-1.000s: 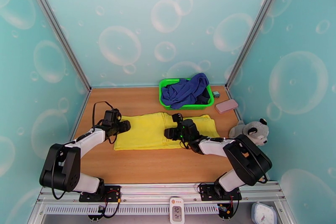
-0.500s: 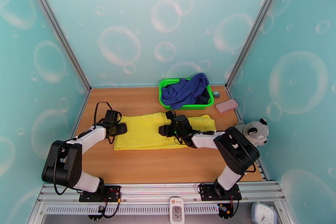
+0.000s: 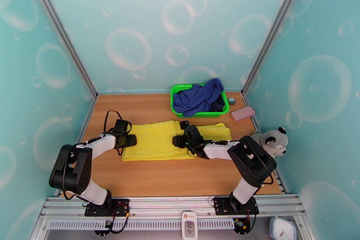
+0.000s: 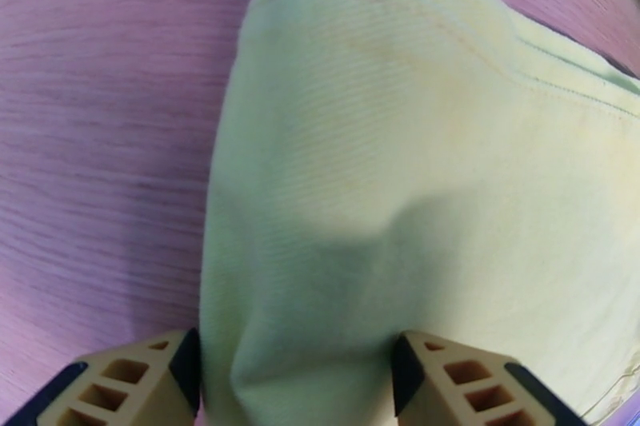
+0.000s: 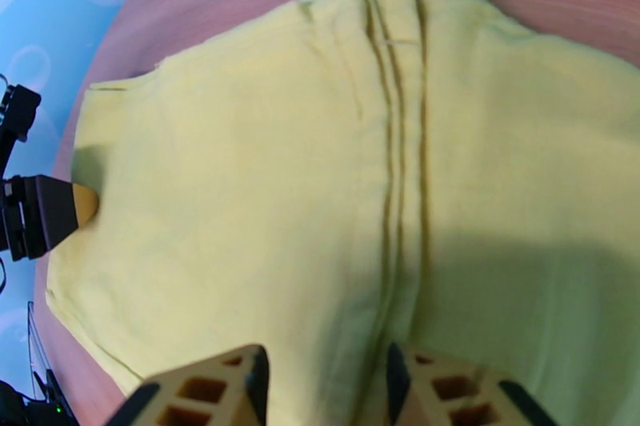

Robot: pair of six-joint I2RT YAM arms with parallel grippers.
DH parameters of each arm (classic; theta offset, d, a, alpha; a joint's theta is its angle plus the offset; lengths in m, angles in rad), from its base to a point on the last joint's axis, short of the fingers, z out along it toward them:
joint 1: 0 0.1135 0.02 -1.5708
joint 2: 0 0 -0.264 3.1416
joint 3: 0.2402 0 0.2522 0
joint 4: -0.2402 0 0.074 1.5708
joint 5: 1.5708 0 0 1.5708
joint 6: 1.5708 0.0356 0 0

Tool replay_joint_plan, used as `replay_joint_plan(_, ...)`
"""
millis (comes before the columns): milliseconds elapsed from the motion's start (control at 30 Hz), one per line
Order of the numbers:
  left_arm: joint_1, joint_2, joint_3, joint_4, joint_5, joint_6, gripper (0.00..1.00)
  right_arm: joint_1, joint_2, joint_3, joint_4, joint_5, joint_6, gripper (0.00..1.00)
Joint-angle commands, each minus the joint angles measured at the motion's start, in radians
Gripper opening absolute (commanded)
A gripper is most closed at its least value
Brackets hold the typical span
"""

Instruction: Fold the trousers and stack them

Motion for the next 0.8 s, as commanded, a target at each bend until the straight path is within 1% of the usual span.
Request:
replay_joint_plan(0, 0.015, -0.024, -0.015, 0.003, 0.005, 0.009, 0.66, 0.016, 0.048, 0.043, -0.027, -0.02, -0.009, 0.41)
replay_joint_plan(67, 0.015, -0.029, -0.017, 0.001, 0.002, 0.007, 0.66, 0.027, 0.053, 0.052, -0.028, -0.028, -0.01, 0.35)
replay_joint_plan(167, 0.019, -0.037, -0.025, 0.008, -0.002, 0.001, 0.66, 0.037, 0.054, 0.065, -0.045, -0.025, -0.016, 0.22)
replay_joint_plan(267, 0.02, -0.049, -0.036, 0.019, 0.007, 0.001, 0.66, 0.037, 0.052, 0.07, -0.051, -0.029, -0.018, 0.11)
replay_joint_plan(367, 0.021, -0.061, -0.039, 0.021, 0.009, 0.001, 0.66, 0.037, 0.05, 0.074, -0.06, -0.024, -0.018, 0.06)
replay_joint_plan(400, 0.022, -0.065, -0.041, 0.021, 0.008, -0.026, 0.66, 0.036, 0.049, 0.075, -0.06, -0.022, -0.016, 0.05)
replay_joint_plan(433, 0.023, -0.068, -0.041, 0.019, 0.005, -0.026, 0.66, 0.037, 0.048, 0.074, -0.064, -0.014, -0.013, 0.05)
replay_joint_plan(467, 0.024, -0.074, -0.041, 0.018, 0.002, -0.026, 0.66, 0.038, 0.046, 0.073, -0.073, -0.002, -0.007, 0.09)
replay_joint_plan(500, 0.024, -0.081, -0.044, 0.019, 0.001, -0.026, 0.66, 0.037, 0.039, 0.073, -0.09, 0.023, 0.001, 0.17)
replay_joint_plan(567, 0.026, -0.096, -0.048, 0.021, 0.002, -0.026, 0.66, 0.037, 0.025, 0.059, -0.102, 0.054, 0.004, 0.22)
replay_joint_plan(667, 0.027, -0.108, -0.053, 0.026, 0.011, -0.026, 0.66, 0.035, 0.0, 0.033, -0.106, 0.109, 0.0, 0.33)
replay_joint_plan(767, 0.029, -0.109, -0.055, 0.028, 0.016, -0.026, 0.66, 0.023, -0.009, 0.02, -0.106, 0.118, 0.001, 0.38)
